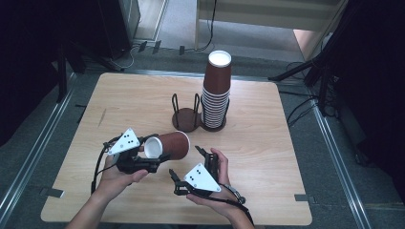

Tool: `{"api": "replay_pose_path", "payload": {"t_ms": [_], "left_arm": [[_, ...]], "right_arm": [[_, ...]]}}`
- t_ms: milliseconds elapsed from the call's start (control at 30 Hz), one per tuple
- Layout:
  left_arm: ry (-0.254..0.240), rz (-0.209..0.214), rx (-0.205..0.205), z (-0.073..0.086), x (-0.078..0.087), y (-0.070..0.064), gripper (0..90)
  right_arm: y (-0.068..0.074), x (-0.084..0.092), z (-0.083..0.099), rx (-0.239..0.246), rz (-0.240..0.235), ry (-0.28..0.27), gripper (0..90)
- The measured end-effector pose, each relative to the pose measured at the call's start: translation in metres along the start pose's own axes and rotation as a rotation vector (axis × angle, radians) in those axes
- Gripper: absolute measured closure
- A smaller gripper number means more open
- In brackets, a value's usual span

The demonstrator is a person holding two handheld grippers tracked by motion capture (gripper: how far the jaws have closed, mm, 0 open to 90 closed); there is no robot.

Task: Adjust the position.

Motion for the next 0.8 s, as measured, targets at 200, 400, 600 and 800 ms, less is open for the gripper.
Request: {"api": "replay_pose_path", "payload": {"t_ms": [200,400,600,800], "left_arm": [[-0.041,-0.012,0.014,0.001,0.003,0.006,21.4],[-0.099,-0.029,0.027,-0.004,0.011,0.014,21.5],[-0.165,-0.025,0.022,-0.009,0.013,0.012,21.4],[-0.212,-0.043,0.011,-0.009,0.012,0.014,21.3]], "right_arm": [[-0.007,0.000,-0.005,-0.054,0.007,-0.017,1.0],[-0.010,0.001,-0.009,-0.110,0.015,-0.030,1.3],[-0.014,0.002,-0.009,-0.211,0.046,-0.019,6.5],[-0.021,0.005,-0.011,-0.340,0.031,-0.024,8.8]]}}
Point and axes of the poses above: each handheld gripper's, and its own axes: x roughly backward along the jaws, z roughly out of its underside, y roughly to its left, the point moved 5 cm from there along -x, roughly forward along the jaws, and after that the axes turned 7 degrees about x, right-handed, at the moved point
